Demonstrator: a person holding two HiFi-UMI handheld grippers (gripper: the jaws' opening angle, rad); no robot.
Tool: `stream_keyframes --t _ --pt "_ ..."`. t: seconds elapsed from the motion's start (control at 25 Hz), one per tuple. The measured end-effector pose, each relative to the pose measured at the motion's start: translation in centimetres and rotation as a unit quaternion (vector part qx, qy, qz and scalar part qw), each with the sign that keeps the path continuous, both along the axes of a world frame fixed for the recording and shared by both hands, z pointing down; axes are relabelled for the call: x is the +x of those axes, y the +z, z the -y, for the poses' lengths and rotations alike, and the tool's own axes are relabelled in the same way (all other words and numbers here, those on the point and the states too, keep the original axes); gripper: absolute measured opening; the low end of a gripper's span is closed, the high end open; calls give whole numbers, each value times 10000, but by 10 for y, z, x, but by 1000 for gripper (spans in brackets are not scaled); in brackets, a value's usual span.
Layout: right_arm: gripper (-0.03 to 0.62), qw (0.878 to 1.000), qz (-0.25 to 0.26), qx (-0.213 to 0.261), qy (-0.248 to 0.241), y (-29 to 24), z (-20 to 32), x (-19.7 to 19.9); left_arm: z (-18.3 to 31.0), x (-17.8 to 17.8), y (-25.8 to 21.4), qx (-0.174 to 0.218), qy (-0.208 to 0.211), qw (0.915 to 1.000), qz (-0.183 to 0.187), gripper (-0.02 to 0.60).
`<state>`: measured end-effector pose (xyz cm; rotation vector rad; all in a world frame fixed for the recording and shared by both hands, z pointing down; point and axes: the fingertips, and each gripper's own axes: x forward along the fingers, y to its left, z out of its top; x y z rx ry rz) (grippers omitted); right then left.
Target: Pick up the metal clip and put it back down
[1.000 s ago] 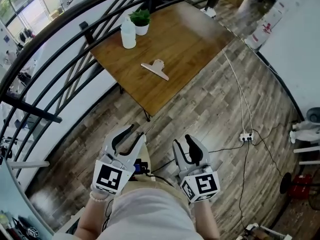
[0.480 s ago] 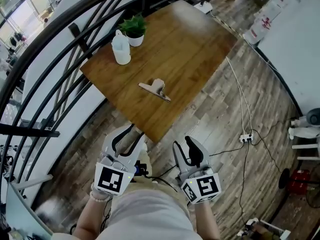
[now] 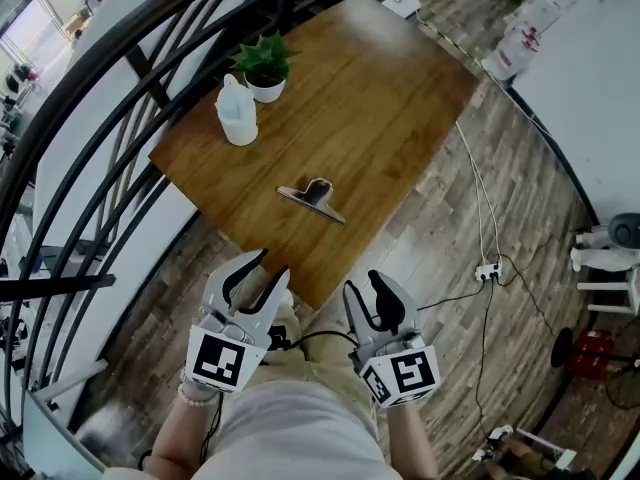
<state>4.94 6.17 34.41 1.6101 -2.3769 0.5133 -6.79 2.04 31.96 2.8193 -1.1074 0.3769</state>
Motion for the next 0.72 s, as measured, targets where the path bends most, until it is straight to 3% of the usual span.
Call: stream_keyframes --t 0.12,0.72 --pt "170 10000 -26 -18 -21 0 6 -2 9 -3 1 -147 -71 9998 -137 129" --pt "172 9996 -73 -138 -228 14 40 12 40 11 12 -29 -13 9998 221 129"
